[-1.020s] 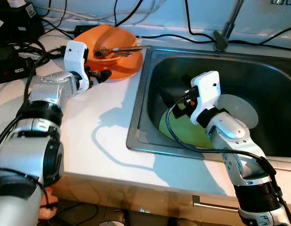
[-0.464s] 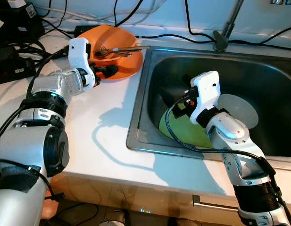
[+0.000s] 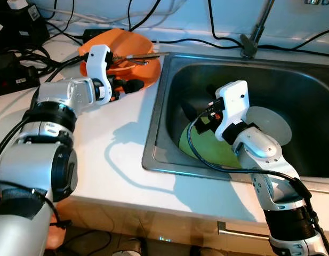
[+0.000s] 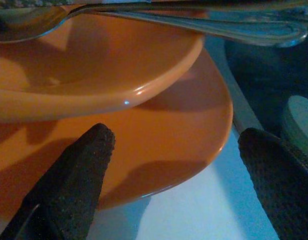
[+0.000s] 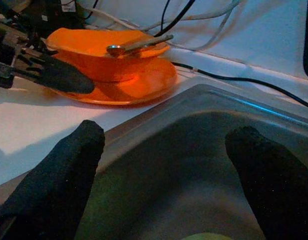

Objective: Kitchen organization

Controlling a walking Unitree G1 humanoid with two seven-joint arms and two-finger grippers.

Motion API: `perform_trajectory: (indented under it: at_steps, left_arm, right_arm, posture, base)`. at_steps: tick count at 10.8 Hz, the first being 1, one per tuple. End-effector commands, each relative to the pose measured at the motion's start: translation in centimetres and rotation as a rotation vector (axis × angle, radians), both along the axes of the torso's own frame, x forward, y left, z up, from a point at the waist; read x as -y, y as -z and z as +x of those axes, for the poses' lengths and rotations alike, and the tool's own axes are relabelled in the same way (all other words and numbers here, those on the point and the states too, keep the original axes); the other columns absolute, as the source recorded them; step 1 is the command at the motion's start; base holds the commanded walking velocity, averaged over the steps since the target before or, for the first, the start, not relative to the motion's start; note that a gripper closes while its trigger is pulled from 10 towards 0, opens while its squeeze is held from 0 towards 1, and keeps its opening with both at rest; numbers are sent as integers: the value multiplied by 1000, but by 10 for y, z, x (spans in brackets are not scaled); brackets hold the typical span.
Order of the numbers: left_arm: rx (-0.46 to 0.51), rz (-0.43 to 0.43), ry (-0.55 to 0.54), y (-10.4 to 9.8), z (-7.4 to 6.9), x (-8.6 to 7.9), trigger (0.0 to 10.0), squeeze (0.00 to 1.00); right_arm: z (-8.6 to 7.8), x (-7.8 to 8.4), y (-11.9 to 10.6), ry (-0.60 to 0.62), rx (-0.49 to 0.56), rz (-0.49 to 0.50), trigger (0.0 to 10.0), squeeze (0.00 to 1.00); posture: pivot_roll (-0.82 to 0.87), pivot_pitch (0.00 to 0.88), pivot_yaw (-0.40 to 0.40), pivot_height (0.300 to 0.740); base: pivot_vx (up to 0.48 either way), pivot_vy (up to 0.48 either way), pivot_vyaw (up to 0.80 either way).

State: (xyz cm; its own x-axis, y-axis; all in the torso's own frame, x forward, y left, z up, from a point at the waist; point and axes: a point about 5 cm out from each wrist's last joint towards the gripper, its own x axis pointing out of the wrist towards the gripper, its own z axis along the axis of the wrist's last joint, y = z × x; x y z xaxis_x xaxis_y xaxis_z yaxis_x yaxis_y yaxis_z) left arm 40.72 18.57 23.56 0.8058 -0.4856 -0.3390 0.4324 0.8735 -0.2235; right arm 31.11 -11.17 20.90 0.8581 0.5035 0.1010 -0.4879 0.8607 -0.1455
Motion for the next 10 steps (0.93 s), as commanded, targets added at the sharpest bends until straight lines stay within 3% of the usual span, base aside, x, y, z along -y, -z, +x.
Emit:
perform_trajectory:
  at_steps: [1,6,10]
  left_arm:
    - [-188,23,-30,42,-13,-15,10000,0]
    - [-286,23,35,60,-38,-36,10000,0]
    - [-303,32,103,60,-76,-43,10000,0]
  right_arm:
    - [1,2,-1,3,8,-2,10000,0]
    - [2,1,0,-2,8,-5,10000,0]
    - [4,-3,-1,-17,19,-13,10000,0]
  posture:
    - [51,154,21,740]
    - [72,154,20,740]
    - [98,144,21,740]
  base:
    - [0,0,0]
    - [0,0,0]
    - [0,0,0]
